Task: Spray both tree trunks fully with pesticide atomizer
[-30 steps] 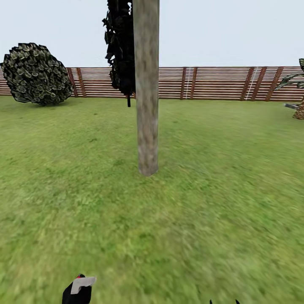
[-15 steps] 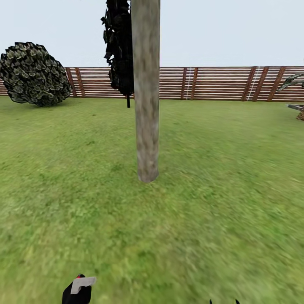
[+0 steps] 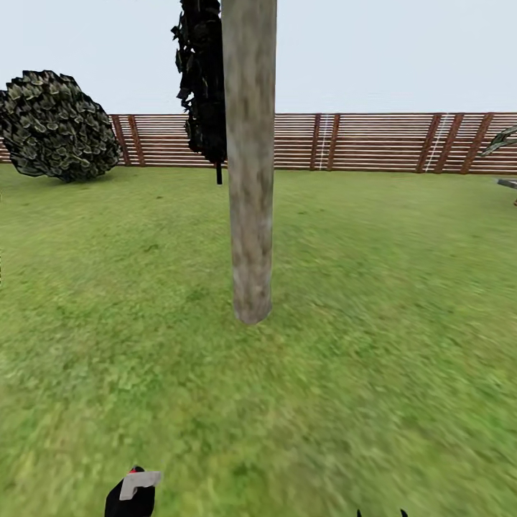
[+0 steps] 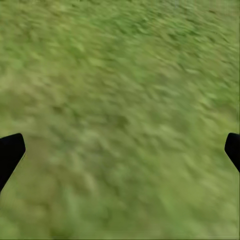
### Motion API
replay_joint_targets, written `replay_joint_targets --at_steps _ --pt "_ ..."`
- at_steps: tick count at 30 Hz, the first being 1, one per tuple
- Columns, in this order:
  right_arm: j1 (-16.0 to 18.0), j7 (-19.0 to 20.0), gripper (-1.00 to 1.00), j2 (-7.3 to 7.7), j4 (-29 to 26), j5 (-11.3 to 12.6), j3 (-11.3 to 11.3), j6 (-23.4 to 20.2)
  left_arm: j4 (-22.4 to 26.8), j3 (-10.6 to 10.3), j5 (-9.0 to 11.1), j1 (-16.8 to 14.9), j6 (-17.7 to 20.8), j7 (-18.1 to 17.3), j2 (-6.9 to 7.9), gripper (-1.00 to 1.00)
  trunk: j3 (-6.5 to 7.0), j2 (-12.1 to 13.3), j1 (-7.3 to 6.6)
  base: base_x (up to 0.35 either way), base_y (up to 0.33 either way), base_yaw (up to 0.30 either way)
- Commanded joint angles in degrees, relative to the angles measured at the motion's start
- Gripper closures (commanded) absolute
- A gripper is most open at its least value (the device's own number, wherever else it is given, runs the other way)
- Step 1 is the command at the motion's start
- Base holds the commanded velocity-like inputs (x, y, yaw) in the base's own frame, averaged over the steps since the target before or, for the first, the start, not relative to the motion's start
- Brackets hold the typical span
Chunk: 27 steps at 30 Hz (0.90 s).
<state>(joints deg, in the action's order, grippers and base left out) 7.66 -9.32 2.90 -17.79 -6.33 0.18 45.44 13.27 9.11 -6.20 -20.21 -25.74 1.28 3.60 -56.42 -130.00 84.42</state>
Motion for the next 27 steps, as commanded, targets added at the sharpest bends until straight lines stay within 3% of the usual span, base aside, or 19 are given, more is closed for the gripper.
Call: replay_joint_targets --at_steps 1,9,17,19,23,24,25,26,27 --pt "0.0 0.0 -1.00 0.00 0.0 0.0 0.0 0.0 0.0 0.0 0.0 0.0 0.0 0.0 0.00 1.00 0.00 0.0 0.00 0.345 0.000 0.136" --pt "0.0 -0.1 -1.00 0.00 0.0 0.0 0.0 0.0 0.0 0.0 0.0 0.0 0.0 0.0 0.00 1.00 0.00 0.0 0.00 0.345 -0.004 0.209" --pt "0.0 0.0 -1.00 -0.06 -0.4 0.0 -0.1 0.0 0.5 -0.2 -0.1 0.0 0.3 0.2 -0.20 1.00 0.00 0.0 0.00 0.318 -0.107 0.024" --pt "0.0 0.1 -1.00 0.11 -2.4 -1.4 0.0 -0.2 0.8 -0.4 -0.4 -0.2 0.4 0.0 -0.13 1.00 0.00 0.0 0.00 0.284 -0.167 0.001" --pt "0.4 0.2 -1.00 0.21 -5.7 -8.4 0.0 -1.3 1.0 -0.7 -0.9 -0.7 0.5 -0.4 0.03 1.00 0.00 0.0 0.00 0.282 -0.171 0.000" --pt "1.1 0.3 -1.00 0.20 -6.8 -12.4 0.0 -3.0 1.1 -0.8 -1.7 -0.8 0.6 -1.3 0.12 1.00 0.00 0.0 0.00 0.281 -0.172 0.000" --pt "2.9 1.1 -1.00 0.13 -8.1 -17.3 -0.1 -6.7 1.2 -1.0 -4.0 -1.0 0.7 -3.9 0.56 1.00 0.00 0.0 0.00 0.281 -0.173 0.000" --pt "3.4 1.5 -1.00 0.12 -8.3 -18.3 -0.1 -7.8 1.3 -1.0 -4.8 -1.1 0.8 -4.7 0.78 1.00 0.00 0.0 0.00 0.281 -0.173 0.000" --pt "5.3 3.5 -1.00 0.06 -9.0 -20.5 -0.1 -11.0 1.9 -1.1 -7.5 -1.3 1.0 -7.3 1.59 1.00 0.00 0.0 0.00 0.281 -0.173 0.000"
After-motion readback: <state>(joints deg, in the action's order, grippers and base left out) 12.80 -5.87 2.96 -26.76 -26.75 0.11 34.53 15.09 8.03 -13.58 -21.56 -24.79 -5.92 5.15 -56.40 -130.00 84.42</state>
